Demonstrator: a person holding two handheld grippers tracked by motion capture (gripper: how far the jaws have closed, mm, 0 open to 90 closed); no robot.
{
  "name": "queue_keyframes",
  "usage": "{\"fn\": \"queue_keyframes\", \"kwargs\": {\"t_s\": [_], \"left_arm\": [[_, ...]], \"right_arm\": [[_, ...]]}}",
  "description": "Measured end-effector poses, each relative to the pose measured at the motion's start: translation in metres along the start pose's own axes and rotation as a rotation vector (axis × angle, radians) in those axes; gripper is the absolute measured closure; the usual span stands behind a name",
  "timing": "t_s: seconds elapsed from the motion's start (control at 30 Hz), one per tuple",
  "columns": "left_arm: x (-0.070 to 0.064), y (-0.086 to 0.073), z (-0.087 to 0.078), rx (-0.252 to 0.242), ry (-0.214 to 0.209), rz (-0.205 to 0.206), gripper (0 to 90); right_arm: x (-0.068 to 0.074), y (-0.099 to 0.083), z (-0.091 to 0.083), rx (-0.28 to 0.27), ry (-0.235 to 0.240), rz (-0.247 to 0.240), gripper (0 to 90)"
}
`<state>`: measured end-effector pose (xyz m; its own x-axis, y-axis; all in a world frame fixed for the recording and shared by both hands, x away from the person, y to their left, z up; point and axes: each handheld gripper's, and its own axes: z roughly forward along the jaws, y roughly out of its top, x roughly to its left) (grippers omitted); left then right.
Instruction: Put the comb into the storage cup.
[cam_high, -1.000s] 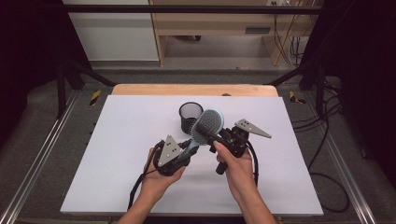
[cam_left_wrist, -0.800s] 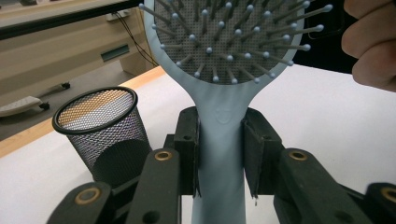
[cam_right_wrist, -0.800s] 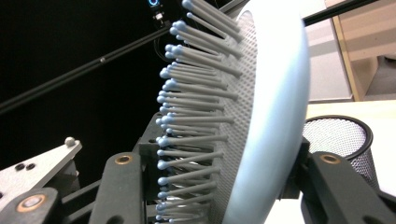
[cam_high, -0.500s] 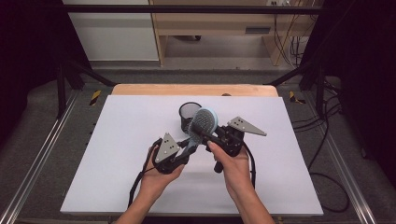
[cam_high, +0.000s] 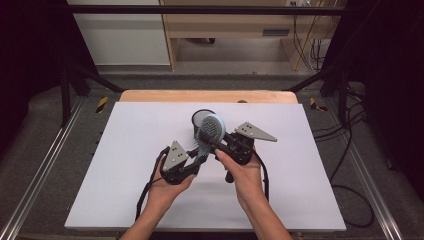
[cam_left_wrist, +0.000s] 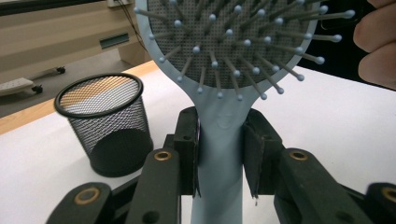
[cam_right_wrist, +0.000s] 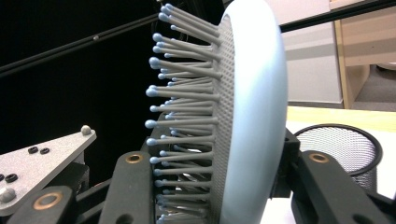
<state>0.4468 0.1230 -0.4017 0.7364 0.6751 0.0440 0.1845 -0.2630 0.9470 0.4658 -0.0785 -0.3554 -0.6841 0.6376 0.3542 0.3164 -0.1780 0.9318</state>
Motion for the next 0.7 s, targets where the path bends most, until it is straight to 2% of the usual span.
{"fn": "queue_keyframes", "kwargs": {"t_s": [0.17,0.3,0.33,0.37,0.4,0.5,0.53,0.63,0.67,0.7], "left_arm": [[0.001,0.001,-0.003,-0.020,0.010,-0.018,67.5],[0.003,0.002,-0.006,-0.054,0.032,-0.035,54.4],[0.003,0.002,-0.008,-0.060,0.041,-0.039,49.9],[0.003,0.001,-0.010,-0.059,0.050,-0.041,41.2],[0.003,-0.001,-0.012,-0.055,0.054,-0.046,38.5],[0.005,-0.008,-0.022,-0.051,0.100,-0.059,35.1],[0.008,-0.011,-0.027,-0.057,0.108,-0.070,31.1],[0.016,-0.021,-0.043,-0.061,0.128,-0.099,27.1],[0.020,-0.025,-0.050,-0.055,0.136,-0.100,22.6],[0.023,-0.030,-0.056,-0.046,0.145,-0.093,22.6]], "right_arm": [[0.001,0.002,0.003,-0.004,0.003,0.003,55.6],[-0.003,0.005,0.002,-0.009,-0.010,0.002,55.5],[-0.004,0.006,0.002,-0.012,-0.014,0.006,55.4],[-0.008,0.008,0.002,-0.020,-0.025,0.016,55.4],[-0.010,0.009,0.002,-0.024,-0.030,0.019,55.4],[-0.015,0.010,0.002,-0.030,-0.042,0.017,55.4],[-0.020,0.011,0.003,-0.032,-0.054,0.025,55.3],[-0.024,0.012,0.006,-0.036,-0.066,0.031,55.3],[-0.028,0.013,0.007,-0.039,-0.077,0.037,55.2],[-0.028,0.013,0.007,-0.039,-0.077,0.037,55.2]]}}
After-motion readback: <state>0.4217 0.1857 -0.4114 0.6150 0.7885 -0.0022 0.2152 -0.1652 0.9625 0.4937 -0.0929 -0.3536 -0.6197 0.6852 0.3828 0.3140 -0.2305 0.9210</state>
